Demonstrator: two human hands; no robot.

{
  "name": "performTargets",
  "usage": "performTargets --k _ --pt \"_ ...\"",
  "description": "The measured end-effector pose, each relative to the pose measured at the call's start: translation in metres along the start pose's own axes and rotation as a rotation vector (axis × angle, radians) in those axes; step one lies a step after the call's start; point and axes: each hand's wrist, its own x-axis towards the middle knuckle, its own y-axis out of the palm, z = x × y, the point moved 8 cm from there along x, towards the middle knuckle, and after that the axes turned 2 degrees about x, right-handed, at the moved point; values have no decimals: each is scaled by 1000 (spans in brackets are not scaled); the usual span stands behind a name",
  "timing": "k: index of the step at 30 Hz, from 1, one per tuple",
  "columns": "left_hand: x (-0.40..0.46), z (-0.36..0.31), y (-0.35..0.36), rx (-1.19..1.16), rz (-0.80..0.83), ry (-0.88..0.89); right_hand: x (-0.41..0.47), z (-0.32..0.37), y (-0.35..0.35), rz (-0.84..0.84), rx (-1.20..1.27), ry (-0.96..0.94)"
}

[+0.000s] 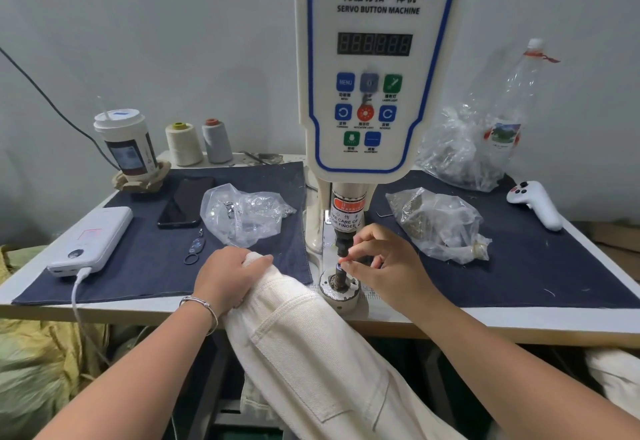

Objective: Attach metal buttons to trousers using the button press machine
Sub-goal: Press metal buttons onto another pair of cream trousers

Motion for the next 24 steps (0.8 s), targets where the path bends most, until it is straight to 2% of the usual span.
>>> performTargets --k 8,11,13,15,19,21,24 --pt "0 4 1 -35 15 -37 -10 5 -9 -25 28 -15" --pt "-5 8 1 -198 77 -137 -22 7 -26 -108 27 18" --pt "-14 -2 -7 -314 146 -148 -35 15 -36 -89 30 8" --pt "-29 -22 -28 -252 187 -35 -47 24 -43 -28 12 -1" --pt "-85 -83 -66 -54 221 310 -63 57 -43 116 79 19" --pt "-114 -114 -75 -134 302 374 -66 88 -37 194 151 -42" --pt "-142 -157 -87 -195 395 475 -73 132 -19 471 184 -146"
